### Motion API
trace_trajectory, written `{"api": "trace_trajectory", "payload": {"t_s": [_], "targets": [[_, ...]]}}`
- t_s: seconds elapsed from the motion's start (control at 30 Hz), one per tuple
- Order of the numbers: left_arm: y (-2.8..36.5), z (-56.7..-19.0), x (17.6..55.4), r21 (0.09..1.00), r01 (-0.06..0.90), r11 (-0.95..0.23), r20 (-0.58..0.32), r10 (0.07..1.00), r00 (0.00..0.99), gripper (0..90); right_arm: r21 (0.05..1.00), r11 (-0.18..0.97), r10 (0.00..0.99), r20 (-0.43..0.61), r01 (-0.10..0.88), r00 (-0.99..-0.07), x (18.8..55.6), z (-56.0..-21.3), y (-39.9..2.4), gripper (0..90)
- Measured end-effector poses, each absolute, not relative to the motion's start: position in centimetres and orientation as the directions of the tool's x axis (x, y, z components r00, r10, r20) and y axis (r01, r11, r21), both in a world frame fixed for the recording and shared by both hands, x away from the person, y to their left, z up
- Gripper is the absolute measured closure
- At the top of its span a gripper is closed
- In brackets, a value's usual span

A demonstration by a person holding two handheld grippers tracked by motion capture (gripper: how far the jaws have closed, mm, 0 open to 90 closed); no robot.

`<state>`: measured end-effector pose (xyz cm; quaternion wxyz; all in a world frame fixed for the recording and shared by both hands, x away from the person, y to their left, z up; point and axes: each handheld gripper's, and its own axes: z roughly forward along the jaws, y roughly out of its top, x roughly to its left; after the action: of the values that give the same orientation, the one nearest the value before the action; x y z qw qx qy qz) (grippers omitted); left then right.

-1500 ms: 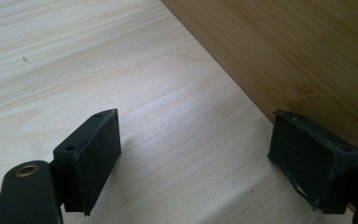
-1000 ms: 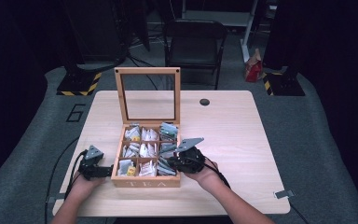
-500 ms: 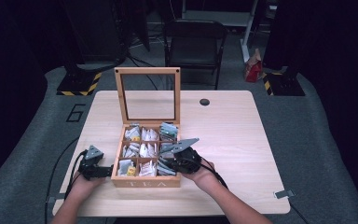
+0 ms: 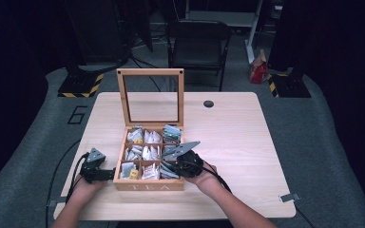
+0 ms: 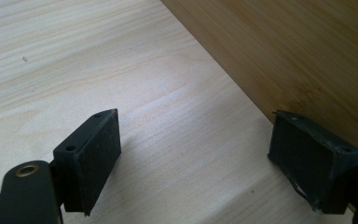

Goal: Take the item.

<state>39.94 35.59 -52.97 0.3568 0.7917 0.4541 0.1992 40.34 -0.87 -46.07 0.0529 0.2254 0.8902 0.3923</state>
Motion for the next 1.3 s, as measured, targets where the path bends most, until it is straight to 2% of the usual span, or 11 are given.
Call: {"api": "trace_trajectory", "payload": {"t_s": [0.67,1.3], "targets": [[35.6,-53.0,39.9,0.746,0.577,-0.333,-0.008,0.861,0.508,16.1,0.728,0.589,0.427,0.089,0.351,-0.900,40.2,-45.7,-1.0,89.7],[35.6,-53.0,39.9,0.746,0.576,-0.333,-0.008,0.861,0.508,16.1,0.766,0.547,0.402,0.113,0.337,-0.909,39.5,-42.2,-1.7,89.7]]}}
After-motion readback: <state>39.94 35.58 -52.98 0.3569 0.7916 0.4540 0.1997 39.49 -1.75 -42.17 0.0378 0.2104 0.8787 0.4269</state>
